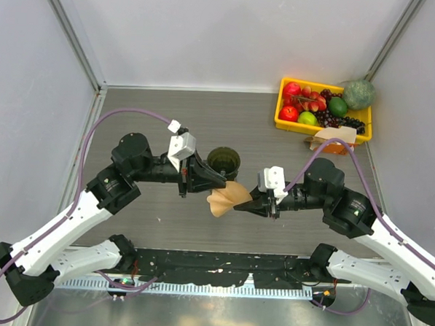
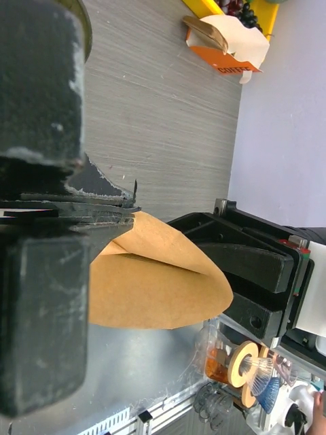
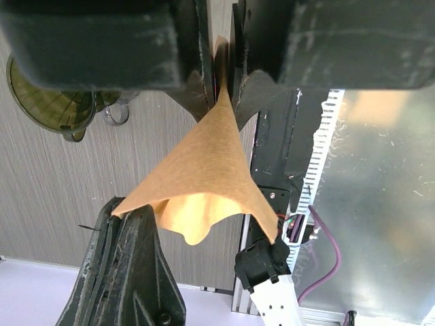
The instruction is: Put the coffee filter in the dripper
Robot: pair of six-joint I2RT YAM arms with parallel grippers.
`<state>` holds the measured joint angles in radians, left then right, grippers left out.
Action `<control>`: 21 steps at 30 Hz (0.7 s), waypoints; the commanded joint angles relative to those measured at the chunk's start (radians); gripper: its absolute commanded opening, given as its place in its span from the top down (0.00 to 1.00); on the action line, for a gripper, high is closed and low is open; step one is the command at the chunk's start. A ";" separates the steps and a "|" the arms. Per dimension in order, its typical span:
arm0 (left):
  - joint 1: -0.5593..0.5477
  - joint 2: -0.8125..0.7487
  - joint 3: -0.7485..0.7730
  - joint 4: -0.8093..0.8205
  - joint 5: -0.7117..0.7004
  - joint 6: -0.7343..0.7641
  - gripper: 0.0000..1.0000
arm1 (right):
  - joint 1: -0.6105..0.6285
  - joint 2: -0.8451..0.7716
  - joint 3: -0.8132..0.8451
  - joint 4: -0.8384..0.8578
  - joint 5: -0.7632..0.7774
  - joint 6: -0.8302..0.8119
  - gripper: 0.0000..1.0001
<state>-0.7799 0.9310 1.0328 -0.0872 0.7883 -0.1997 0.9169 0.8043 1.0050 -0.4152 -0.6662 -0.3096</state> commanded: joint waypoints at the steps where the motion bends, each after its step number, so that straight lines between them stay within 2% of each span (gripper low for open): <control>1: -0.004 -0.023 0.000 0.021 0.031 0.017 1.00 | 0.000 -0.016 0.035 0.009 0.013 0.003 0.86; 3: -0.005 -0.029 -0.013 0.030 0.046 0.016 1.00 | 0.000 -0.016 0.037 0.003 0.007 -0.005 0.94; 5: -0.004 -0.037 -0.028 0.050 0.049 0.003 0.60 | 0.000 -0.016 0.035 0.000 0.005 -0.009 0.94; 6: -0.005 -0.035 -0.031 0.052 0.054 0.003 0.49 | 0.000 -0.016 0.034 -0.002 0.004 -0.014 0.94; 10: -0.005 -0.026 -0.030 0.047 0.040 0.005 0.47 | 0.000 -0.010 0.037 -0.008 -0.001 -0.031 0.94; 12: -0.013 -0.018 -0.027 0.049 0.029 0.003 0.49 | 0.000 -0.005 0.040 -0.001 -0.004 -0.028 0.93; 13: -0.018 -0.014 -0.025 0.044 0.026 0.006 0.54 | 0.000 -0.004 0.041 0.001 -0.006 -0.028 0.92; 14: -0.021 -0.011 -0.025 0.044 0.026 0.006 0.62 | 0.000 -0.002 0.044 0.003 -0.009 -0.029 0.92; 17: -0.027 -0.008 -0.025 0.035 0.063 0.009 1.00 | 0.002 -0.002 0.052 -0.002 -0.003 -0.028 0.89; 19: -0.027 -0.014 -0.031 0.009 0.065 0.014 1.00 | 0.000 -0.004 0.060 -0.005 0.011 -0.023 0.87; 21: -0.027 -0.021 -0.034 -0.003 0.063 0.026 1.00 | 0.000 -0.008 0.070 -0.013 0.019 -0.020 0.72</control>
<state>-0.8032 0.9234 1.0019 -0.0837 0.8265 -0.1974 0.9169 0.8055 1.0134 -0.4461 -0.6628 -0.3305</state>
